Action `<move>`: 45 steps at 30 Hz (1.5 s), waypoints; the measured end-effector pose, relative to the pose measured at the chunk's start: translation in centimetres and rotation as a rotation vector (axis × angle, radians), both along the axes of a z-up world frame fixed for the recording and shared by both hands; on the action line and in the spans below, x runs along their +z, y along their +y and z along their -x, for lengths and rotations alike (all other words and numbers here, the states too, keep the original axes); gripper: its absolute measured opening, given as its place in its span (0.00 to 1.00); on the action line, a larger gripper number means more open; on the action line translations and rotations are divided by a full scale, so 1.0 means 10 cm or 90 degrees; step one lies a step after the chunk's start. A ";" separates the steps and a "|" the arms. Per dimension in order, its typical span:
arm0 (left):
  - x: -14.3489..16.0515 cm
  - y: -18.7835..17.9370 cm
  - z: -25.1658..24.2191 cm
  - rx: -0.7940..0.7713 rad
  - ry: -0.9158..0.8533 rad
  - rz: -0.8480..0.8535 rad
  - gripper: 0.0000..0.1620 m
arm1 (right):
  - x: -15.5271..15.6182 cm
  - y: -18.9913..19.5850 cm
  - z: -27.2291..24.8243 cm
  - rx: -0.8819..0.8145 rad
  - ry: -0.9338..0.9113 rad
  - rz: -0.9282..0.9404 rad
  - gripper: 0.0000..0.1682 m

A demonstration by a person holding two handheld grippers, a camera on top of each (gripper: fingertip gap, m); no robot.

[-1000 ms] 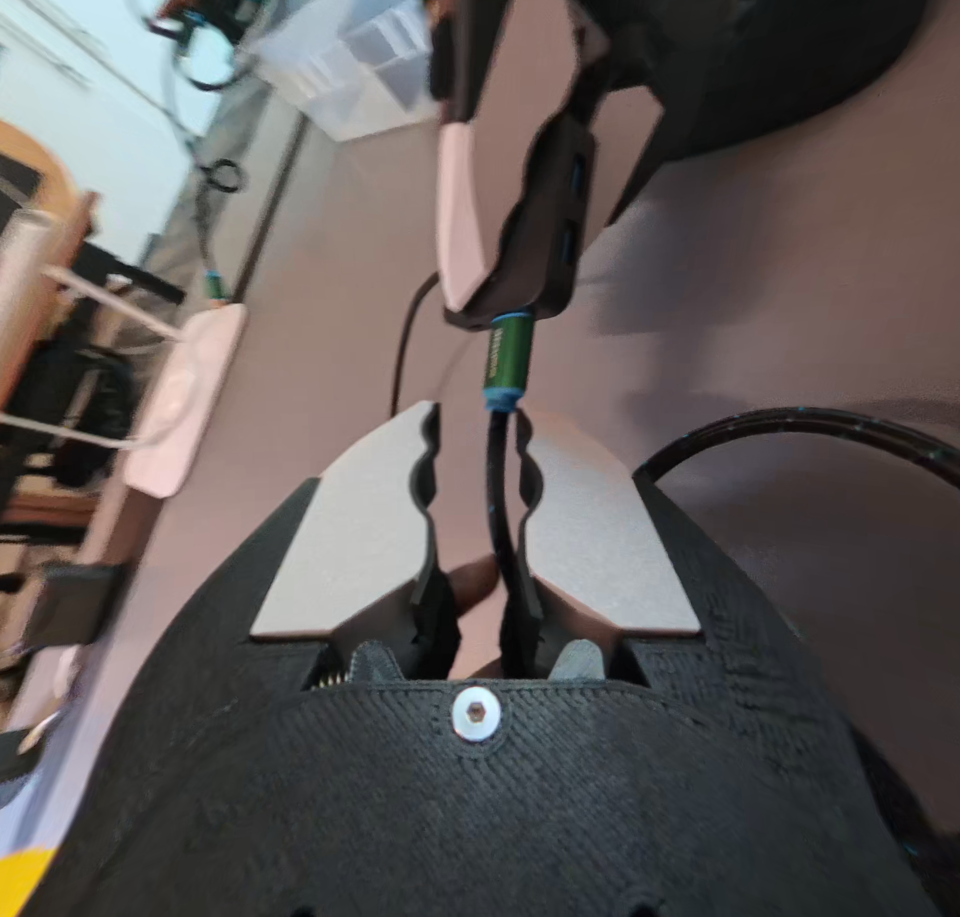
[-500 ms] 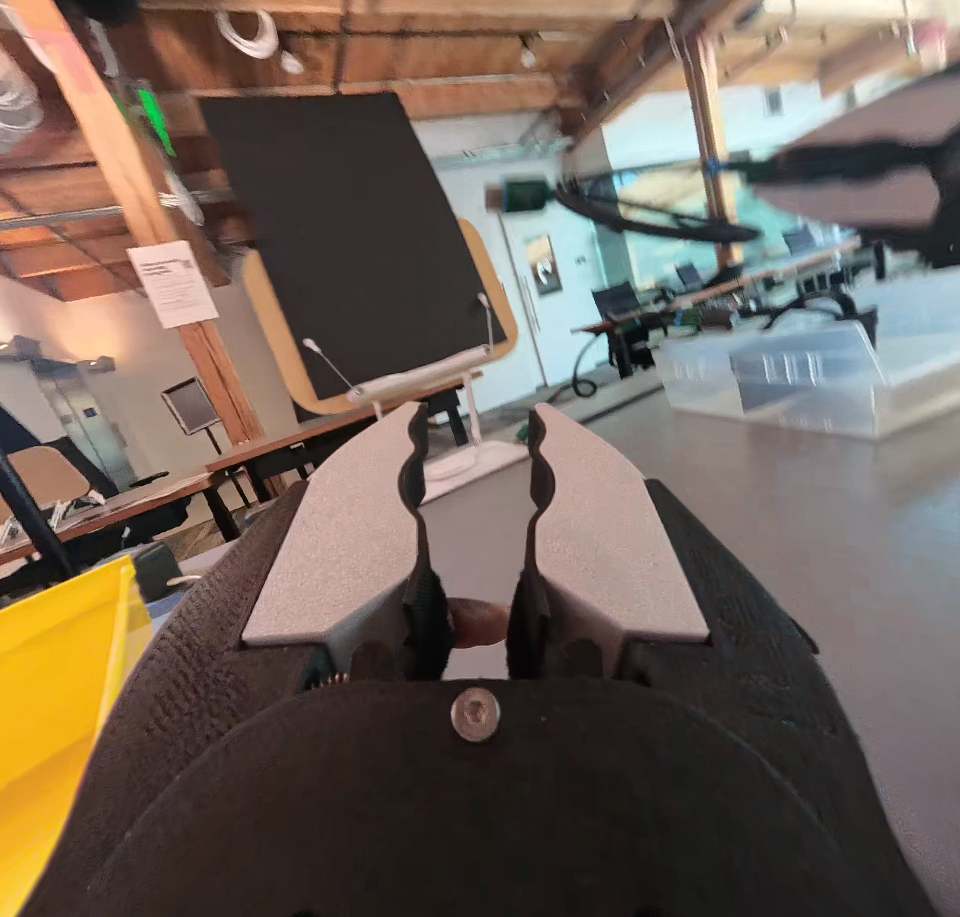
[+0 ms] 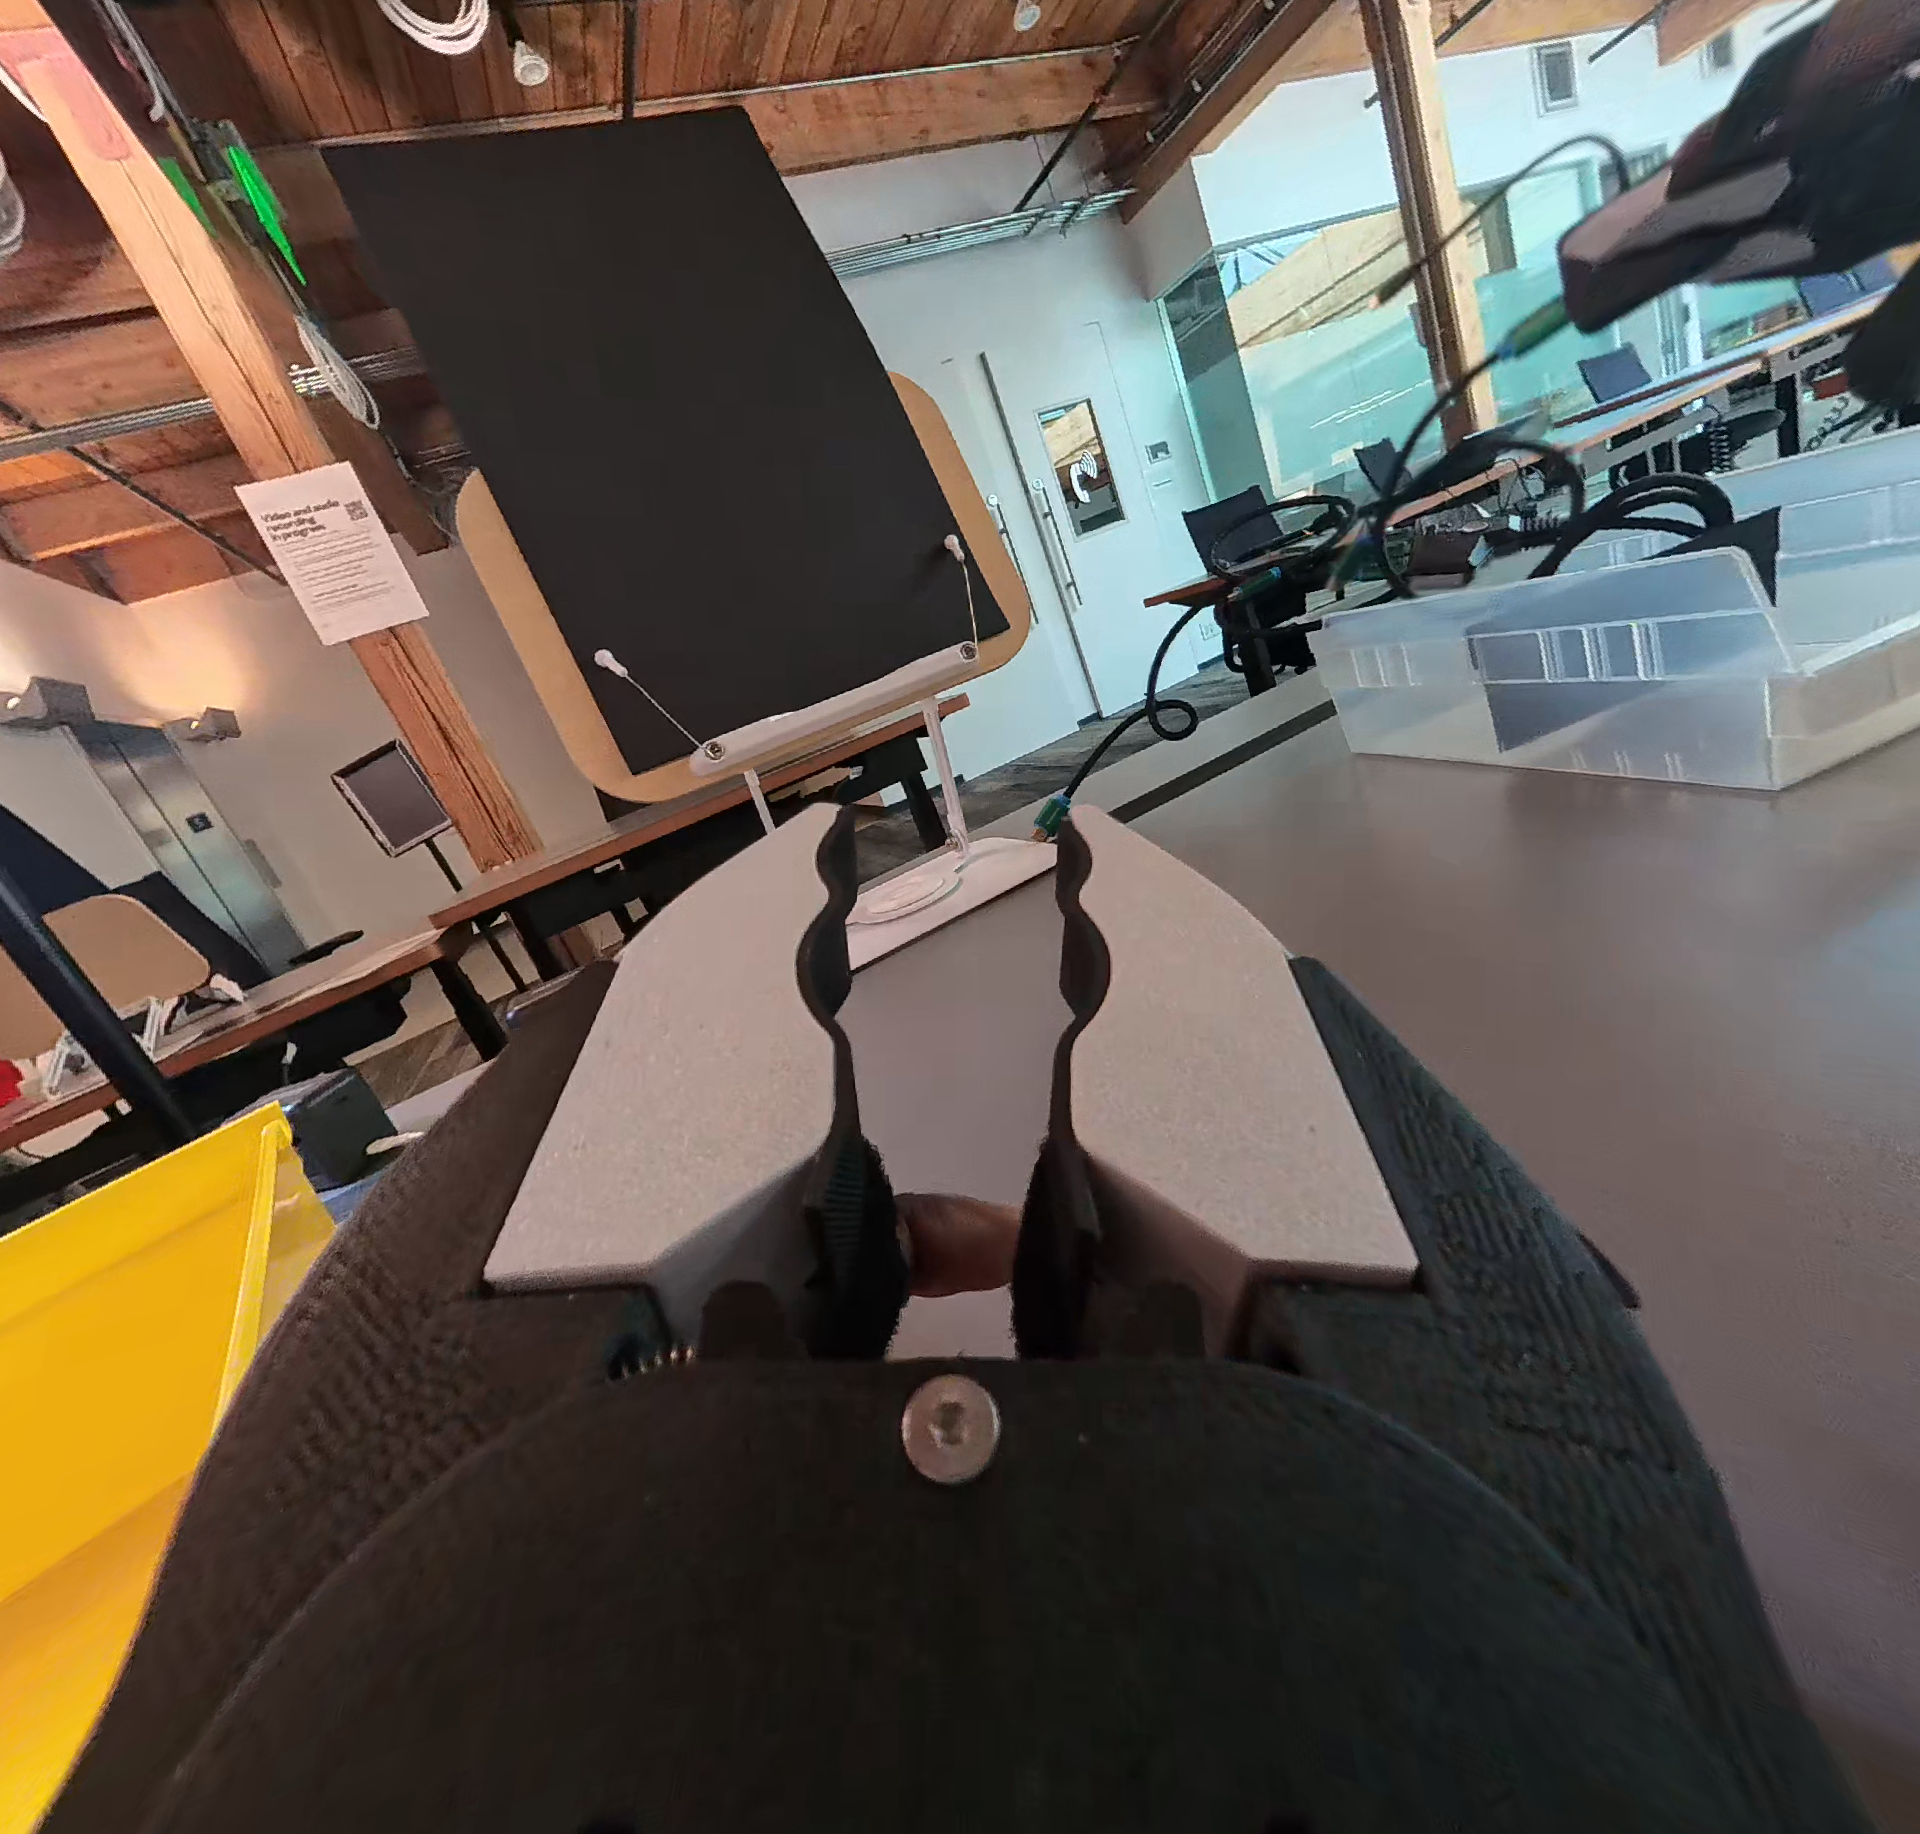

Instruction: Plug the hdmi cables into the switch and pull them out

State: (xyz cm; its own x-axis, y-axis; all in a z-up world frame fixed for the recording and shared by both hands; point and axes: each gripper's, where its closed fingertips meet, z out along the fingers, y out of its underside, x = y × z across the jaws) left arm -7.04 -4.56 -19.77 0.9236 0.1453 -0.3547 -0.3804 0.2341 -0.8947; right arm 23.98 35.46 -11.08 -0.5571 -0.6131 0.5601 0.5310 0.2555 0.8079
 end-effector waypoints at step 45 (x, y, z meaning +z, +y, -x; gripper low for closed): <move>0.16 -0.22 0.20 0.137 0.059 -0.037 0.23 | -1.75 -1.63 0.68 -0.374 0.846 1.019 0.13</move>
State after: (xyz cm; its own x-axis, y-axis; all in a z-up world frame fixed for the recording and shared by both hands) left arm -9.04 -6.77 -18.13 0.8332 0.3579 -0.4215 -0.5065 0.1885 -0.8414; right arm 17.17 19.16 -28.60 0.5918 0.7004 0.3990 0.6998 -0.2008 -0.6855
